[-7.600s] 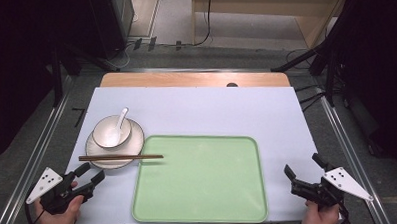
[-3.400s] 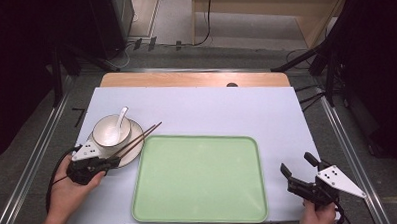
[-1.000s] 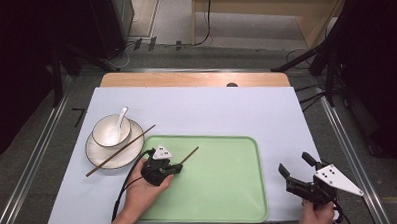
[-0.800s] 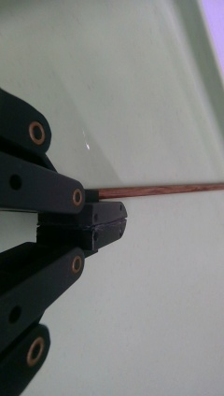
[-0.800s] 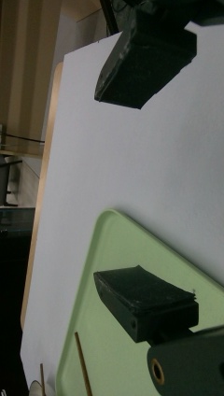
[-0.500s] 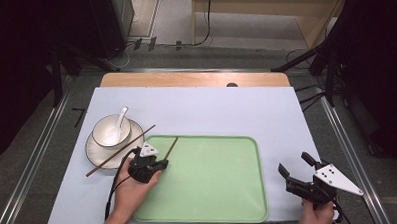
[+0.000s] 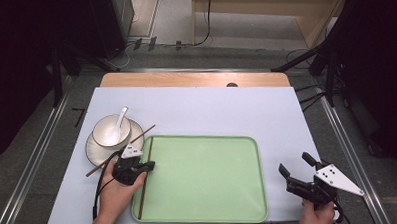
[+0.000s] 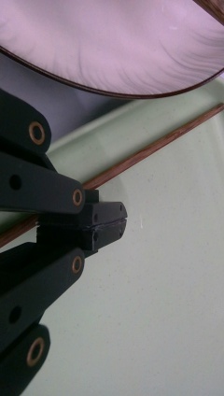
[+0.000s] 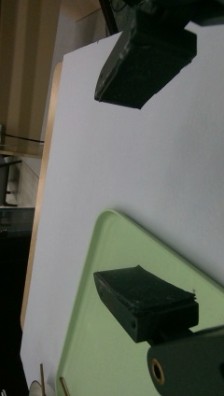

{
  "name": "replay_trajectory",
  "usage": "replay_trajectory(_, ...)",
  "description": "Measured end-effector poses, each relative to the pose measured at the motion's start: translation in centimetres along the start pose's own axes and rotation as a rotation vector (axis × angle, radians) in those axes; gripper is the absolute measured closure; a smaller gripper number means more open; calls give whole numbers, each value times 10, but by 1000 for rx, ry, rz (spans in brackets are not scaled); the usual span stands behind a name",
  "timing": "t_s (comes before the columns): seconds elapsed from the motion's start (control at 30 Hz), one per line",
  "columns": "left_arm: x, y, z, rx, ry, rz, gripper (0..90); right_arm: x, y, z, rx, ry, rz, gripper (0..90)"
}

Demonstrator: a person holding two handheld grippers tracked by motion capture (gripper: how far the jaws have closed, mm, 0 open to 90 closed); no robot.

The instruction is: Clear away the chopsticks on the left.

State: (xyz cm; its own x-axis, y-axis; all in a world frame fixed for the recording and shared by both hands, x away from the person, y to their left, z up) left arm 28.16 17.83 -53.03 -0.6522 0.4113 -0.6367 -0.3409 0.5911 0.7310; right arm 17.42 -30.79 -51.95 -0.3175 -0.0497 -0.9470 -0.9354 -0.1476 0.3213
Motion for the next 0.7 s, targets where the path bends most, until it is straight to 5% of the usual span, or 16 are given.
replay_trajectory(0.7, 1, 1, 1, 22, -18, -2, 900, 0, -1, 0, -3, -2, 1, 127)
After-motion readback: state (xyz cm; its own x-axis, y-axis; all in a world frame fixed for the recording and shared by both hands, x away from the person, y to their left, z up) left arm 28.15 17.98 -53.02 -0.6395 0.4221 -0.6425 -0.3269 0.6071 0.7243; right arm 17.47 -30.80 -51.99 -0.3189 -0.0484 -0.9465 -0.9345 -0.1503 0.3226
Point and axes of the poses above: each handheld gripper's, and its own axes: y roughly backward along the jaws, x roughly out of its underside, z roughly to its left, the point moved 2 cm from there along -y, roughly forward along the jaws, and after that the axes turned 8 degrees about x, right-handed, at the moved point
